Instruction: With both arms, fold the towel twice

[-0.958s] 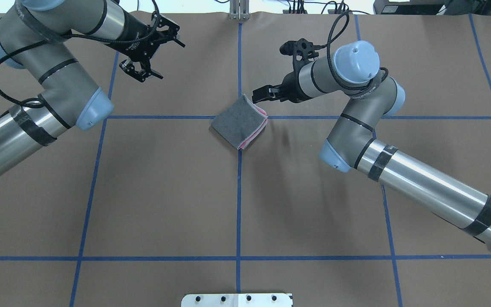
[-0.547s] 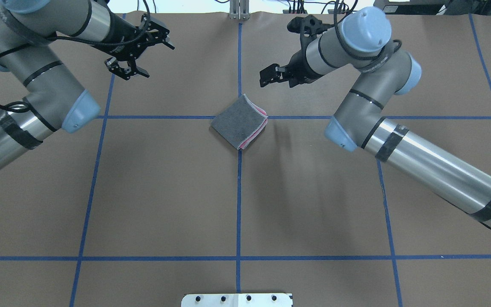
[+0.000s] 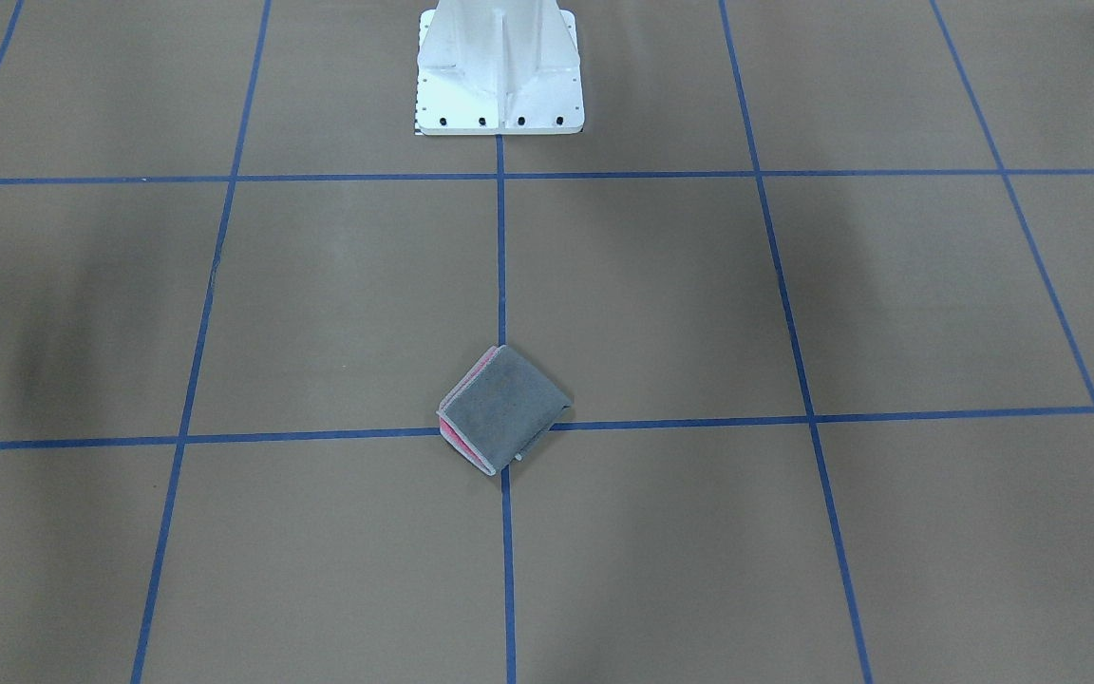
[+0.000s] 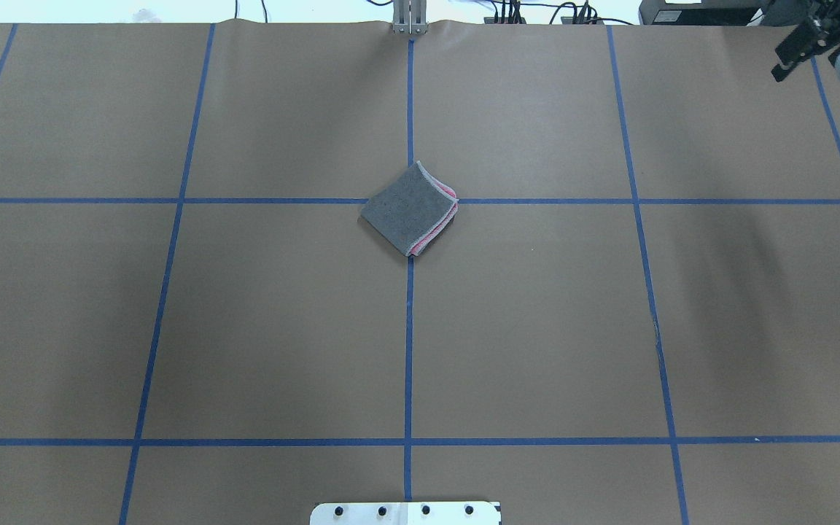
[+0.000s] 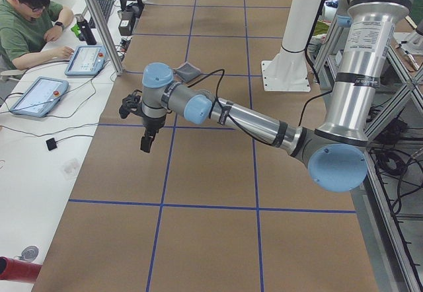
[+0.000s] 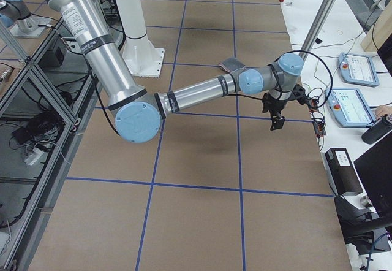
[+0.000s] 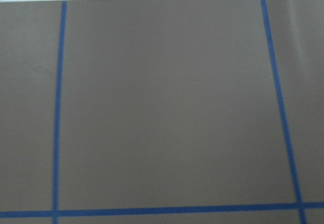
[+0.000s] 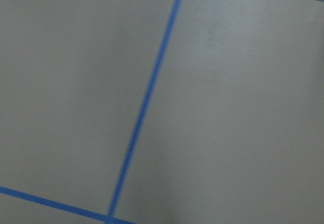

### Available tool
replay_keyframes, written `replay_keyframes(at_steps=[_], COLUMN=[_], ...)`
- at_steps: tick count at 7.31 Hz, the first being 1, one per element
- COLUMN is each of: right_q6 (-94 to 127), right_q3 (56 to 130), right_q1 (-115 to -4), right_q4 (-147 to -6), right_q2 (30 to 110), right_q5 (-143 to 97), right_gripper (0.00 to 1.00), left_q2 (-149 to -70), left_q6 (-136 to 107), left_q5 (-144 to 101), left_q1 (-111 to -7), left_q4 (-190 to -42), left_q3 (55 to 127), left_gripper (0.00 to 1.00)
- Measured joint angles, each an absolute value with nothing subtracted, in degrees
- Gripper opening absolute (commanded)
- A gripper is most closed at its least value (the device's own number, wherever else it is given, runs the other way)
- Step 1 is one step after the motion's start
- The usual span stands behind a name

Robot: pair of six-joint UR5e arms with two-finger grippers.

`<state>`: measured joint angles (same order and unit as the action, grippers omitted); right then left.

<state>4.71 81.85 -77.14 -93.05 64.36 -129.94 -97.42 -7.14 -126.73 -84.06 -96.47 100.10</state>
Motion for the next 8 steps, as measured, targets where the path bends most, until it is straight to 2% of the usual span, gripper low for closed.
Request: replay_keyframes(at_steps=[2,4,6,8], right_q6=[3.48,3.13,2.88,2.73], right_q3=[81.93,82.23,83.55,88.40], right_q1=[-80.73,-85.67,-88.53,-89.33], right_q4=[-91.57,-90.72,-90.53,-90.38], right_q2=[68.96,74.45,79.04,85.16], right_q5=[-127.71,-133.79,-135.75,-134.75], right_gripper=[1.00,1.00,1.00,1.00], left_q2=[-90.61,-85.56,-84.51,-87.84], left_q6=[7.64,11.64,7.22,3.43], left_q5=[-126.86,-126.89,-130.12,-131.98], left_q1=[-88.96,-90.05,-90.12,-89.75], left_q4=[-96.57,-96.96,-96.35,-93.30], left_q3=[98.49,96.38,97.07,97.00], left_gripper=[1.00,1.00,1.00,1.00])
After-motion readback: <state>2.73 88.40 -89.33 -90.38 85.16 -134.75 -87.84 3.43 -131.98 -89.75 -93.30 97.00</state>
